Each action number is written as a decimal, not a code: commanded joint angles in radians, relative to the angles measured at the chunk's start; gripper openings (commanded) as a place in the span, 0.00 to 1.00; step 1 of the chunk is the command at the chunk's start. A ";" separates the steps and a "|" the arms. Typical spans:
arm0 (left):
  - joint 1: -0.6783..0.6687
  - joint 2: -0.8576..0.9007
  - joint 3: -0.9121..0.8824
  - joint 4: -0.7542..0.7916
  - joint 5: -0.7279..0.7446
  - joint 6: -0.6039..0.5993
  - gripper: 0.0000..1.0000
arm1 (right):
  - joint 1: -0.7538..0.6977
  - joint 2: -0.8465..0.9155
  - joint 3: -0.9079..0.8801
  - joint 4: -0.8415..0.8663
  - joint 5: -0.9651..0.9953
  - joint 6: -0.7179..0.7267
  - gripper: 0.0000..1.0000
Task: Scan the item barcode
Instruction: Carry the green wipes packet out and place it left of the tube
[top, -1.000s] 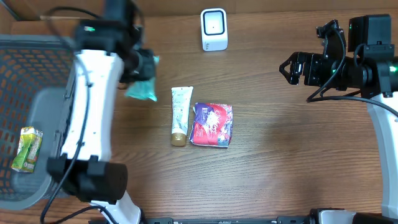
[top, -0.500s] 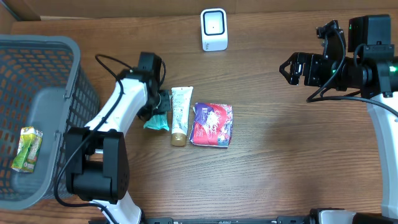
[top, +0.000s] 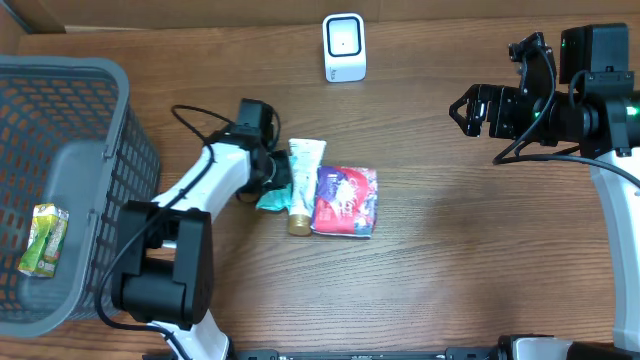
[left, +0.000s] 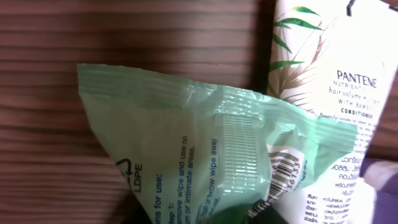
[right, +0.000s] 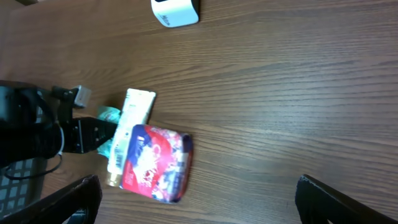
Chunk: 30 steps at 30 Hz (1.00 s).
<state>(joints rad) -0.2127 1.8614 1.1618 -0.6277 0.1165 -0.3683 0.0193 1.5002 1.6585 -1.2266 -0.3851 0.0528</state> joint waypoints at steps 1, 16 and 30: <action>-0.064 -0.001 -0.007 0.027 0.061 -0.041 0.18 | -0.007 -0.005 -0.003 0.002 0.003 0.003 1.00; -0.061 -0.001 -0.007 -0.043 0.023 -0.100 0.56 | -0.007 -0.005 -0.003 -0.001 0.003 0.003 1.00; 0.001 -0.131 0.357 -0.374 -0.076 -0.009 1.00 | -0.007 -0.005 -0.003 0.002 0.003 0.003 1.00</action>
<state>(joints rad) -0.2474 1.8389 1.3617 -0.9554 0.1116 -0.4164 0.0193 1.5002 1.6585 -1.2293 -0.3851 0.0521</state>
